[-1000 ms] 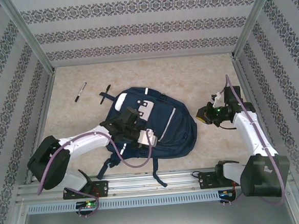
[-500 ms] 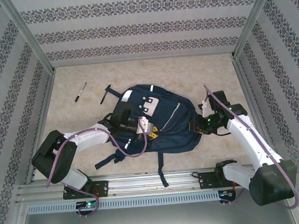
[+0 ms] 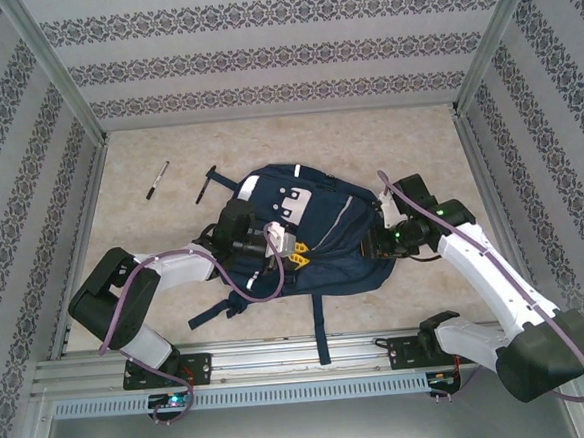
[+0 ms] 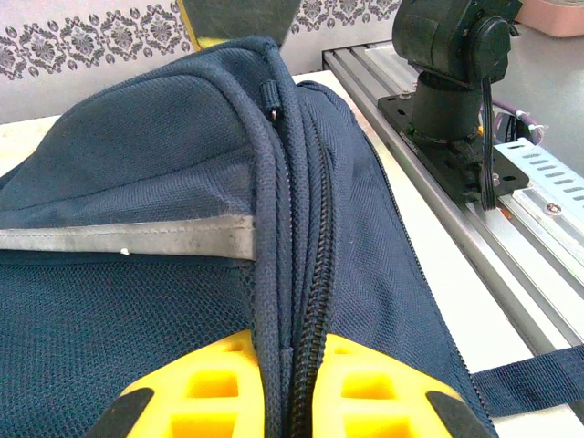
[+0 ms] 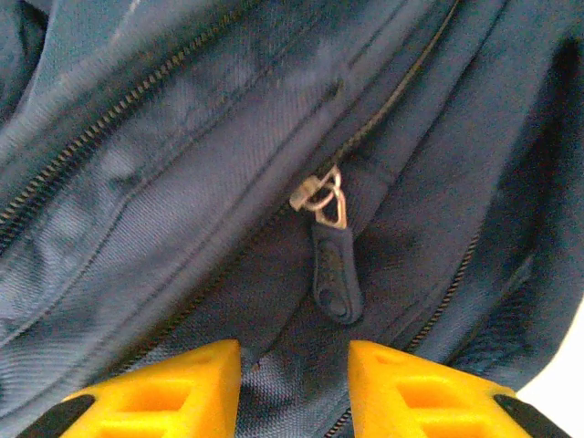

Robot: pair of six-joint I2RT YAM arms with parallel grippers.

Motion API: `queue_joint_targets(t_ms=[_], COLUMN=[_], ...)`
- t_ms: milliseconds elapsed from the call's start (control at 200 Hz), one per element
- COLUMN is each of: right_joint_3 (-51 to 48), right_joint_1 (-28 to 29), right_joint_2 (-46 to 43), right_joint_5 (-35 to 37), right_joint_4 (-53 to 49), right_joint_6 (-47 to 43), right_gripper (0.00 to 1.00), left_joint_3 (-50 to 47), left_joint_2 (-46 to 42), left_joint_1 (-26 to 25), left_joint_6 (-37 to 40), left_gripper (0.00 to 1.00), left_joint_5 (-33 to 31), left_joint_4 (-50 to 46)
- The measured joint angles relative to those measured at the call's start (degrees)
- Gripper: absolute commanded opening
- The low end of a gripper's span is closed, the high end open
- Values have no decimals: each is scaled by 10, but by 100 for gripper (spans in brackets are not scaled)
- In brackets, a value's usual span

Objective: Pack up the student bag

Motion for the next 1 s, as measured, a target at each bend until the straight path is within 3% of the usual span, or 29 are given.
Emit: queue_joint_targets(t_ms=[630, 769, 904, 999], right_joint_3=[-5, -27, -41, -42], right_joint_1=[-2, -16, -16, -16], right_joint_2=[52, 73, 90, 90], right_joint_5=[23, -1, -32, -33], right_joint_4=[43, 79, 110, 126], right_joint_6=[-32, -45, -55, -63], right_gripper=[38, 37, 31, 16], left_joint_3=[-8, -11, -17, -18], left_joint_2=[0, 0, 0, 0], left_joint_1=[9, 9, 15, 16], left_joint_6=[8, 7, 8, 7], left_gripper=[0, 0, 0, 0], left_joint_5=[3, -1, 0, -1], left_joint_4=[-2, -2, -2, -1])
